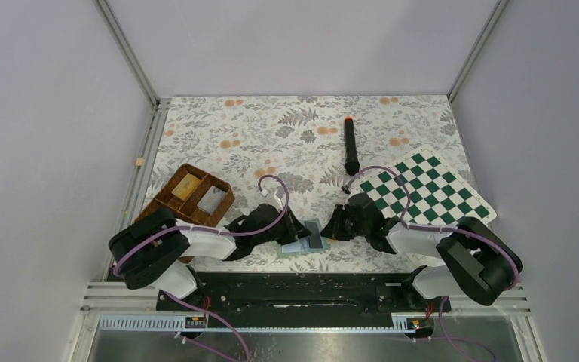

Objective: Take the credit cards out of the card holder
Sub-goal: Remove the credit card from the card holder.

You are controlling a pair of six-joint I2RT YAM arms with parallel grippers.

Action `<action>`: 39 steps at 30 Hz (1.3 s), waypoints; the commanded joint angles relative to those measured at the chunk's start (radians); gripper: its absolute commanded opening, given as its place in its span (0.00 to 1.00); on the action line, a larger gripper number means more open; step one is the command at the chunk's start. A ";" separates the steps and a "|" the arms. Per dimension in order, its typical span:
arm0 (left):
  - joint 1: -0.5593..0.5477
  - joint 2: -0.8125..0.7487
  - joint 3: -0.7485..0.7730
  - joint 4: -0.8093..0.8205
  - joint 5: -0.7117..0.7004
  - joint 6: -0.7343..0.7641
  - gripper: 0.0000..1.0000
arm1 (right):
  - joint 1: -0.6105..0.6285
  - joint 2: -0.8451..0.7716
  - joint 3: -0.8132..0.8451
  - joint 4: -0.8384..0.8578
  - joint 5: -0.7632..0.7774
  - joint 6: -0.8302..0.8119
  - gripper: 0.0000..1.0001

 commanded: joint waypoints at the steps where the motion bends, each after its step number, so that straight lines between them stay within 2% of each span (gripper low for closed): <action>1: -0.008 0.016 0.029 0.035 0.009 0.008 0.13 | 0.013 0.024 -0.027 -0.059 -0.059 0.008 0.11; 4: -0.007 0.008 0.026 0.011 -0.001 0.009 0.00 | 0.012 0.021 -0.023 -0.067 -0.055 0.006 0.11; 9: -0.003 -0.017 0.021 -0.045 -0.009 0.024 0.00 | 0.012 -0.006 -0.010 -0.095 -0.039 0.000 0.14; 15: 0.016 -0.071 -0.017 -0.011 0.049 0.108 0.00 | 0.012 -0.166 0.021 -0.166 -0.029 -0.044 0.42; 18: 0.017 -0.123 -0.042 -0.007 0.047 0.141 0.00 | 0.011 -0.196 0.031 -0.177 -0.031 -0.072 0.56; 22: 0.016 -0.156 -0.075 0.045 0.060 0.159 0.00 | 0.003 -0.166 0.052 -0.140 -0.089 -0.087 0.65; 25: 0.017 -0.159 -0.105 0.113 0.074 0.150 0.00 | -0.002 -0.148 0.047 -0.077 -0.131 -0.078 0.66; 30: 0.037 -0.148 -0.133 0.161 0.094 0.134 0.00 | -0.006 -0.194 0.027 -0.054 -0.140 -0.072 0.56; 35: 0.089 -0.060 -0.181 0.377 0.203 0.022 0.00 | -0.006 -0.263 0.012 -0.057 -0.139 -0.051 0.55; 39: 0.118 0.015 -0.205 0.528 0.251 -0.039 0.00 | -0.006 -0.263 -0.006 0.009 -0.186 -0.004 0.56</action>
